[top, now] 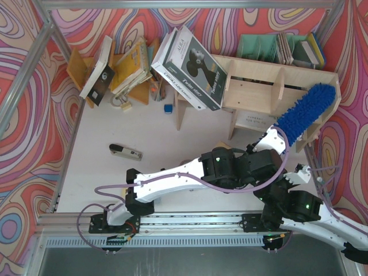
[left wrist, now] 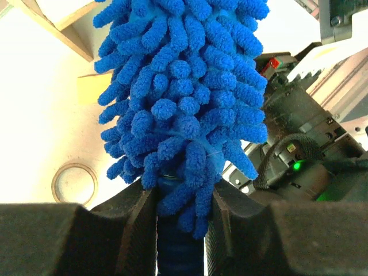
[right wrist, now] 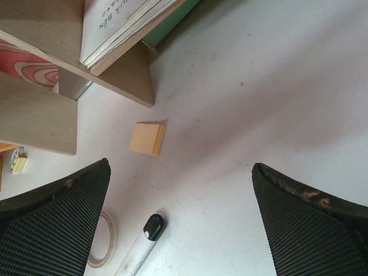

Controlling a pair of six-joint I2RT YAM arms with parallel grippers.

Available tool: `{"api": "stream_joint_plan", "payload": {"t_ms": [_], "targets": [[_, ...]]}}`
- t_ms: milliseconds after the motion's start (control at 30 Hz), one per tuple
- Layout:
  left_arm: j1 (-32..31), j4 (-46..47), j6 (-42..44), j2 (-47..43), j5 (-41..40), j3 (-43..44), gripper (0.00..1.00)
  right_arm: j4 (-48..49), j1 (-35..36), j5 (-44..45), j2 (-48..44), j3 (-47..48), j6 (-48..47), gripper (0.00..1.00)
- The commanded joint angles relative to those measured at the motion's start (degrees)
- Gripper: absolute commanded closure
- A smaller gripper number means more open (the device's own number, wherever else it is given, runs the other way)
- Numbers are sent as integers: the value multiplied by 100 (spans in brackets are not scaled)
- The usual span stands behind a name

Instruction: Dust the bookshelf with a duster

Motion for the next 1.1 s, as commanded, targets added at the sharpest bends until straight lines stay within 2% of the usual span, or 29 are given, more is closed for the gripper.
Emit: {"api": "stream_joint_plan", "payload": {"t_ms": [0,667,1067], "targets": [[93,727,327,-93,-151,88,100,-152,-3,202,-22,50,65,1],[364,492,-224,231,34,-455,100,44,-3,212,-86,26,-190,1],[342,845,66,-209,-130,-140,100,56,-3,204,-122,14,-213,1]]}}
